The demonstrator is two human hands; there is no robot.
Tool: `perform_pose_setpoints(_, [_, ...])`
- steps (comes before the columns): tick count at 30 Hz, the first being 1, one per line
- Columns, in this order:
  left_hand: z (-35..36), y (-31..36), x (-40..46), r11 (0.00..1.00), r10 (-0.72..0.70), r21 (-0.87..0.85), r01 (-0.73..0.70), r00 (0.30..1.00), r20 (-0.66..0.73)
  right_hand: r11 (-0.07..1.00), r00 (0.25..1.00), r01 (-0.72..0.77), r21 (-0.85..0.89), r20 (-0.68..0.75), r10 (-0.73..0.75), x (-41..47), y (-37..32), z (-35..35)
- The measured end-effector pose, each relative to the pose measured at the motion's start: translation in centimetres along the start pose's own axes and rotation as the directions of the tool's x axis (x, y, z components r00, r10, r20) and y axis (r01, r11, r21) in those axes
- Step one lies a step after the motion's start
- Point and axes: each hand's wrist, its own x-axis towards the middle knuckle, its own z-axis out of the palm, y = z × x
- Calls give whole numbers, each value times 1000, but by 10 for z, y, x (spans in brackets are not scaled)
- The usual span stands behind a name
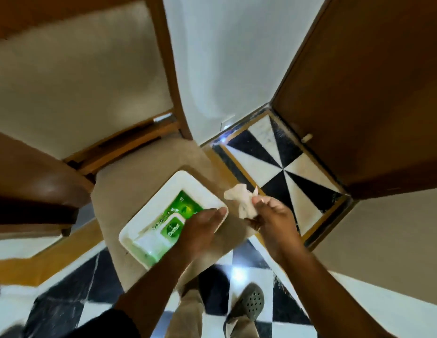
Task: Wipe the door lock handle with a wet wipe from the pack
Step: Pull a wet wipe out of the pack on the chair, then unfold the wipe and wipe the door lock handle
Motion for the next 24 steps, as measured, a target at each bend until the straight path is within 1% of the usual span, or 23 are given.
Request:
perform_pose_setpoints(1, [11, 29, -8, 979, -19, -200, 32, 998, 66, 1000, 1000, 21, 11, 14, -21, -11, -15, -8])
perform_pose_setpoints(2, [21, 49, -15, 939, -12, -339, 51, 993, 117, 999, 999, 39, 14, 21, -39, -19, -25, -13])
perform_pose_setpoints(3, [32, 73, -26, 918, 23, -396, 27, 992, 123, 998, 998, 59, 30, 17, -60, -31, -41, -22])
perform_pose_setpoints(6, [58, 140, -62, 862, 98, -503, -60, 994, 49, 990, 993, 118, 73, -19, -117, -64, -89, -55])
perform_pose_setpoints(8, [71, 181, -81, 798, 162, -591, -118, 987, 21, 984, 986, 165, 68, -35, -163, -84, -121, -80])
perform_pose_setpoints(10, [81, 217, -100, 733, 230, -651, -196, 973, -33, 977, 976, 211, 28, -53, -210, -101, -149, -102])
perform_pose_setpoints(12, [94, 252, -116, 650, 290, -711, -268, 952, -94, 961, 951, 274, -40, -138, -277, -116, -179, -128])
perform_pose_setpoints(13, [97, 262, -120, 626, 303, -724, -289, 946, -115, 953, 933, 286, -103, -198, -301, -117, -188, -137])
perform_pose_setpoints(15, [107, 286, -129, 617, 351, -708, -343, 925, -142, 931, 873, 310, -191, -331, -359, -126, -209, -155])
perform_pose_setpoints(16, [112, 299, -133, 629, 385, -682, -374, 911, -144, 916, 841, 344, -205, -366, -398, -129, -224, -163])
perform_pose_setpoints(17, [115, 307, -134, 646, 413, -653, -394, 901, -135, 895, 822, 391, -216, -354, -445, -131, -233, -165])
perform_pose_setpoints(18, [118, 318, -137, 662, 446, -622, -418, 887, -121, 858, 805, 455, -239, -302, -511, -133, -246, -167])
perform_pose_setpoints(20, [122, 340, -140, 685, 485, -577, -445, 869, -94, 764, 773, 569, -304, -120, -623, -136, -271, -164])
perform_pose_setpoints(22, [122, 363, -139, 709, 513, -527, -469, 856, -71, 684, 734, 648, -334, 34, -678, -132, -296, -155])
perform_pose_setpoints(23, [121, 373, -138, 722, 523, -496, -483, 850, -67, 657, 708, 686, -313, 74, -703, -129, -307, -150])
perform_pose_setpoints(24, [118, 386, -135, 723, 543, -468, -509, 837, -70, 637, 680, 715, -288, 75, -729, -123, -318, -145])
